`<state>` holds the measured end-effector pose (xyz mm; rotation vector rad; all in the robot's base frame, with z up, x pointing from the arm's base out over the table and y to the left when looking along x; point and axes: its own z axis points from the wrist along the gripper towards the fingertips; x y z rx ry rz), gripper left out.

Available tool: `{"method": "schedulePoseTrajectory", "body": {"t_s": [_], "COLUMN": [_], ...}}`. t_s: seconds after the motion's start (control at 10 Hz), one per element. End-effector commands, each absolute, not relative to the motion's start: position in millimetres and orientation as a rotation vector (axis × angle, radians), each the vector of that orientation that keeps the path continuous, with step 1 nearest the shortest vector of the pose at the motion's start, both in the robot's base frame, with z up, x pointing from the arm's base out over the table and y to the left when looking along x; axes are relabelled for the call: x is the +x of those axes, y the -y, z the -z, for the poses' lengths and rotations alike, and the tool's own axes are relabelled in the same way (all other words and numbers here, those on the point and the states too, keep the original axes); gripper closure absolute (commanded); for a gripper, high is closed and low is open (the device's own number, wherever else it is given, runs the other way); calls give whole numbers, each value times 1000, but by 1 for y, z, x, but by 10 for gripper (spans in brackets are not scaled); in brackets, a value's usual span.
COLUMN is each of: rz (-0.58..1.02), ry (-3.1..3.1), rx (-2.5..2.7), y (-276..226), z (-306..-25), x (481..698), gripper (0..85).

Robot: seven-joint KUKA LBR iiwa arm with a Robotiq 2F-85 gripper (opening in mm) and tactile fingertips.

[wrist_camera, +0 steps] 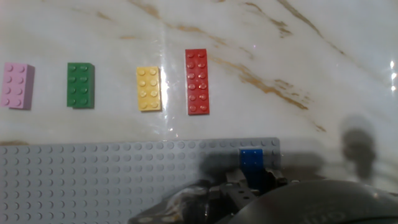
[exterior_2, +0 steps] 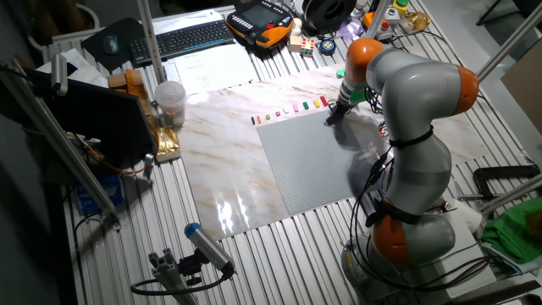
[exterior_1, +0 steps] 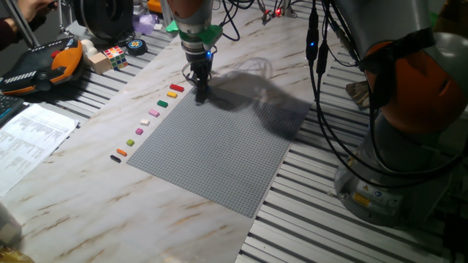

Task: Build with small Lego blocks

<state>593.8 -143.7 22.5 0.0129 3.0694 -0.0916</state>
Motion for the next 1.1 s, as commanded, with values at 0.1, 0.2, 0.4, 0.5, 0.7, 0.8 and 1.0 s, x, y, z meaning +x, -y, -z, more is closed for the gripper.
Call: {"method": "schedulePoseTrajectory", "body": {"t_s": [0.1, 0.2, 0.4, 0.5, 0.7, 0.8, 1.0], "rz": [99, 102, 102, 104, 109, 113, 122], "ry": [-3059, -3057, -3056, -3056, -3055, -3054, -3052], "rx": [23, 26, 26, 28, 28, 27, 29], "y": [144, 143, 143, 143, 143, 144, 146], "z": [-23, -23, -23, -24, -25, -26, -27], "x": [594, 594, 594, 595, 595, 596, 597], "gripper": [483, 420, 417, 413, 407, 407, 407]}}
